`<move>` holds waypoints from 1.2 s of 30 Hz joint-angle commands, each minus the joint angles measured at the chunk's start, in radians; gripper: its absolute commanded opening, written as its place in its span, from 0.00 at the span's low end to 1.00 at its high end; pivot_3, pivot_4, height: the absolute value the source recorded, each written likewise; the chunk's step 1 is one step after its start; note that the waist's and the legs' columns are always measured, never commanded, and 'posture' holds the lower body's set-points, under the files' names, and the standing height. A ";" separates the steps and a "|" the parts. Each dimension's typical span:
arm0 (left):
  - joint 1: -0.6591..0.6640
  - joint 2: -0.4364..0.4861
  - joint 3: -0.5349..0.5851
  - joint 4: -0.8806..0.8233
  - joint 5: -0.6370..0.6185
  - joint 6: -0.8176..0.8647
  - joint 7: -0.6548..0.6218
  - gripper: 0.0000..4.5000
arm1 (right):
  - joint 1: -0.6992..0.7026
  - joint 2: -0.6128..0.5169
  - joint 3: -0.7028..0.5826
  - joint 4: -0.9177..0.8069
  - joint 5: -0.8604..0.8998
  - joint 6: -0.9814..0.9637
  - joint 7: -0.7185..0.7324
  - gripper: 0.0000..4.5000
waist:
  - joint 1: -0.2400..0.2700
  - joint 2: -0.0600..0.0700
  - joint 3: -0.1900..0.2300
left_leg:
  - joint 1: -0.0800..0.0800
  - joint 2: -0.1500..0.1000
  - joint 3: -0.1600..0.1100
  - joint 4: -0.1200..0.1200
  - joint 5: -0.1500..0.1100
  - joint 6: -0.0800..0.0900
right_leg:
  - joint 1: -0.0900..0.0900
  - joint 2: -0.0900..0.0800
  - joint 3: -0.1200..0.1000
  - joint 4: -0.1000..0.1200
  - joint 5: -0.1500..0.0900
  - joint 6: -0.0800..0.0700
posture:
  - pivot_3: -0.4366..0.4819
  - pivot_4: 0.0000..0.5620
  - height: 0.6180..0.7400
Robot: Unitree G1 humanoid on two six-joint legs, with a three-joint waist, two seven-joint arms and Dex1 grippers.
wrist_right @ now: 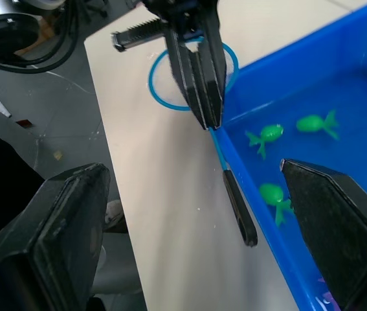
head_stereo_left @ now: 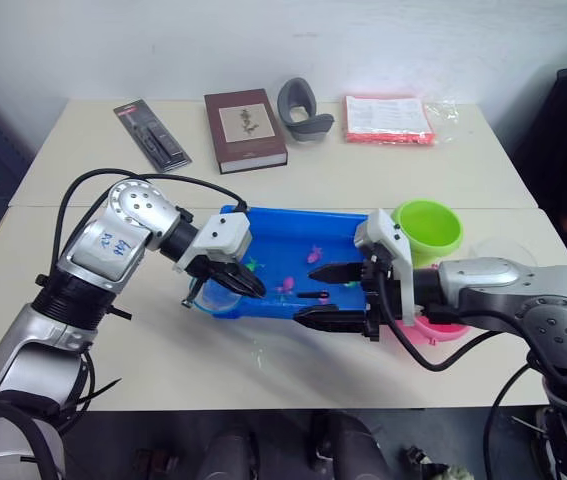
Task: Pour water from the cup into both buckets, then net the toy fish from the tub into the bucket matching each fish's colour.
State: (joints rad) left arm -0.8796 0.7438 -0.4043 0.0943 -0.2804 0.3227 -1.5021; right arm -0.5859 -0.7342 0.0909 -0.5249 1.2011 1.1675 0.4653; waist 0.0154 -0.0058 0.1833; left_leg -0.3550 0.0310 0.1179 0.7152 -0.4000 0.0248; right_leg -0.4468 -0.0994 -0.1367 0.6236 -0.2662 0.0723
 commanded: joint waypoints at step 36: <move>0.038 -0.030 0.073 -0.081 -0.030 0.049 -0.036 0.00 | 0.096 0.096 -0.074 0.031 -0.016 -0.018 0.013 0.01 | 0.008 0.000 0.000 | 0.000 -0.001 0.000 0.002 0.000 0.001 | 0.000 0.000 0.000 0.001 0.001 0.001 | 0.48 0.27 1.00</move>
State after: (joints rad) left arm -0.8502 0.7135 -0.3512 0.0418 -0.2916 0.3841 -1.5003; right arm -0.4900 -0.6343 0.0708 -0.4627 1.1803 1.1795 0.4615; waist 0.0230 -0.0058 0.1833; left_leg -0.3550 0.0304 0.1175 0.7172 -0.4001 0.0254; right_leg -0.4463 -0.0996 -0.1368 0.6249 -0.2657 0.0730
